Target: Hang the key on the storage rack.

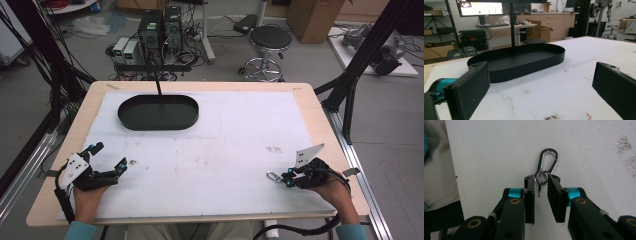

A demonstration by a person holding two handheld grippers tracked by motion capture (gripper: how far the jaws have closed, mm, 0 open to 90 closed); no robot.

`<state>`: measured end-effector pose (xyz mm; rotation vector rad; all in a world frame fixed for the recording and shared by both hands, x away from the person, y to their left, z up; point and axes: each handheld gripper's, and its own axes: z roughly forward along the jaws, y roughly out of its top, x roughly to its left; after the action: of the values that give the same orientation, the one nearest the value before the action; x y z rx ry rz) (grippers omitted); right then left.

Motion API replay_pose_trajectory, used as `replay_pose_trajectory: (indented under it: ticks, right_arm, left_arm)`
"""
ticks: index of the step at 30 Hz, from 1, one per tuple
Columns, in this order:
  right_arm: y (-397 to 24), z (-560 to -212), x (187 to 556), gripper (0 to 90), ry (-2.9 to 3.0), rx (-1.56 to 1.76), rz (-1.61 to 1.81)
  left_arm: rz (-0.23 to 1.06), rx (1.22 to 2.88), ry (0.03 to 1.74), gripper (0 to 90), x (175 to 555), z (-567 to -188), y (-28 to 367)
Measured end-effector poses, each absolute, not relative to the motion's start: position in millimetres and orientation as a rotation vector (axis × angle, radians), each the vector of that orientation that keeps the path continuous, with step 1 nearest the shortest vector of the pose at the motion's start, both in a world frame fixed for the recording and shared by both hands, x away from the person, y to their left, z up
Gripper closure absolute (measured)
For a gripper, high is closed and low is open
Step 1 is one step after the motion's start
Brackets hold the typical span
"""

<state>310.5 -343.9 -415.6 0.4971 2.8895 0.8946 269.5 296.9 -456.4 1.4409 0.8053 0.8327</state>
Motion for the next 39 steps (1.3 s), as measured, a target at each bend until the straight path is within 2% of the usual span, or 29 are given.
replay_pose_trajectory:
  ticks: [8, 25, 39]
  right_arm:
    - [-345.0, -417.7, 310.0, 87.0, 2.890, 0.499, 0.908]
    - [-344.5, -415.5, 310.8, 88.7, 2.831, 0.552, 0.991]
    - [-322.5, -396.7, 324.2, 88.8, 2.592, 0.522, 1.441]
  left_arm:
    - [0.831, 1.440, 0.804, 1.7, 269.5, -456.4, 297.1]
    - [0.820, 1.435, 0.804, 1.7, 269.8, -456.4, 297.9]
    - [0.776, 1.477, 0.803, 1.7, 272.9, -451.3, 298.3]
